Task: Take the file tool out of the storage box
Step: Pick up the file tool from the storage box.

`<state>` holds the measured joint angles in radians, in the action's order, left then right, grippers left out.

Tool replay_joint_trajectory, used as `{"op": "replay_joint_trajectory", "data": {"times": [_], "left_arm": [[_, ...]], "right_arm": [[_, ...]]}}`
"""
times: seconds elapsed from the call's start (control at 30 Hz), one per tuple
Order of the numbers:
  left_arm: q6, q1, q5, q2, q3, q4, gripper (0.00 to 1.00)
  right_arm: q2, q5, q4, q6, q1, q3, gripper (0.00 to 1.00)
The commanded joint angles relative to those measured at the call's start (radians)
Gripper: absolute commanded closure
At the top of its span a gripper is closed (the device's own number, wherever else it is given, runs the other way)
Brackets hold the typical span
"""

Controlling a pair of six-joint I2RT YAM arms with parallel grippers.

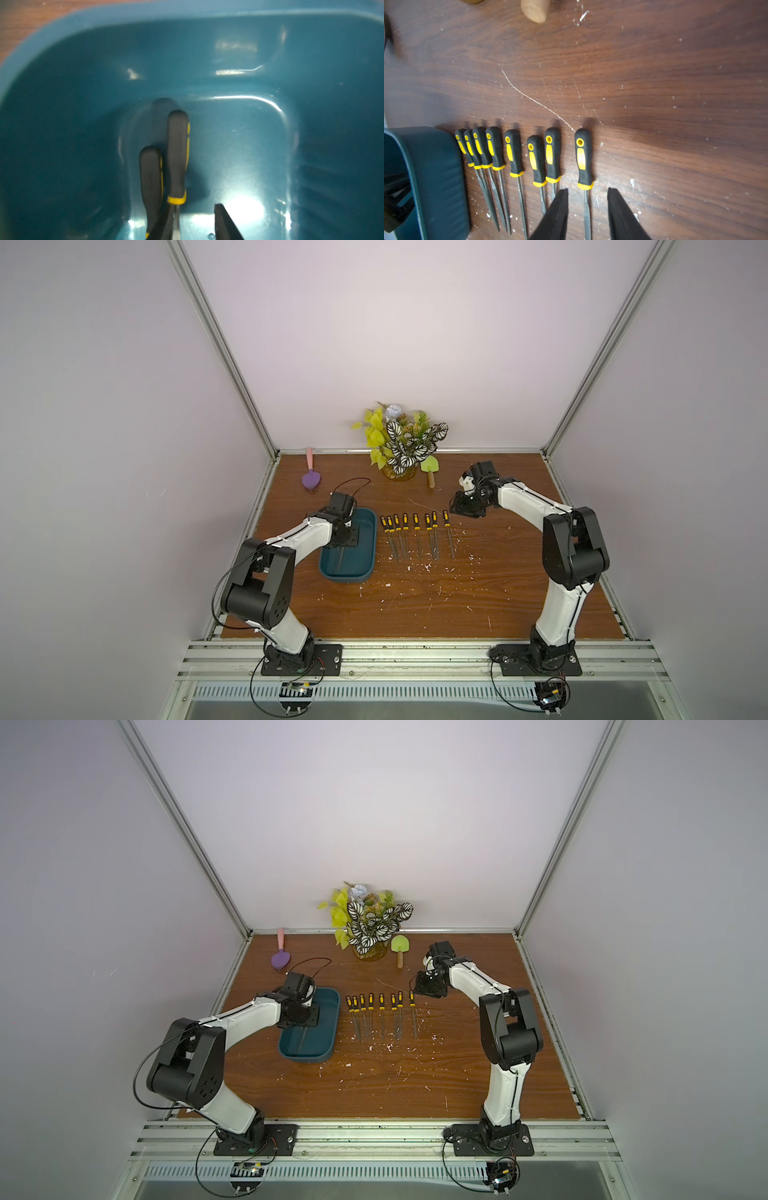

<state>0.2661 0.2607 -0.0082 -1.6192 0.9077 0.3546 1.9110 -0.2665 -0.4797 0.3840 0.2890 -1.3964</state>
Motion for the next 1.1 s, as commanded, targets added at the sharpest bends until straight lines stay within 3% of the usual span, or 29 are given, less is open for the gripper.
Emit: {"op": "replay_joint_trajectory", "data": {"times": [0.0,0.5,0.7,0.9,1.07], "left_arm": [[0.013,0.006,-0.032,-0.011,0.009,0.012,0.64],[0.024,0.012,-0.027,-0.061,0.005,0.032,0.75],[0.024,0.012,-0.014,-0.057,0.006,0.036,1.0],[0.006,0.011,0.007,-0.021,0.013,0.034,1.0],[-0.035,0.009,0.095,0.106,-0.012,-0.05,1.0]], "right_arm": [[-0.041,-0.014,0.006,0.007,-0.004,-0.001,0.63],[-0.043,-0.02,0.014,0.009,-0.007,0.013,0.63],[-0.053,-0.018,0.009,0.008,-0.007,0.007,0.62],[-0.072,-0.033,0.018,0.015,-0.009,0.011,0.62],[-0.127,-0.078,0.082,0.019,0.002,0.048,0.62]]}}
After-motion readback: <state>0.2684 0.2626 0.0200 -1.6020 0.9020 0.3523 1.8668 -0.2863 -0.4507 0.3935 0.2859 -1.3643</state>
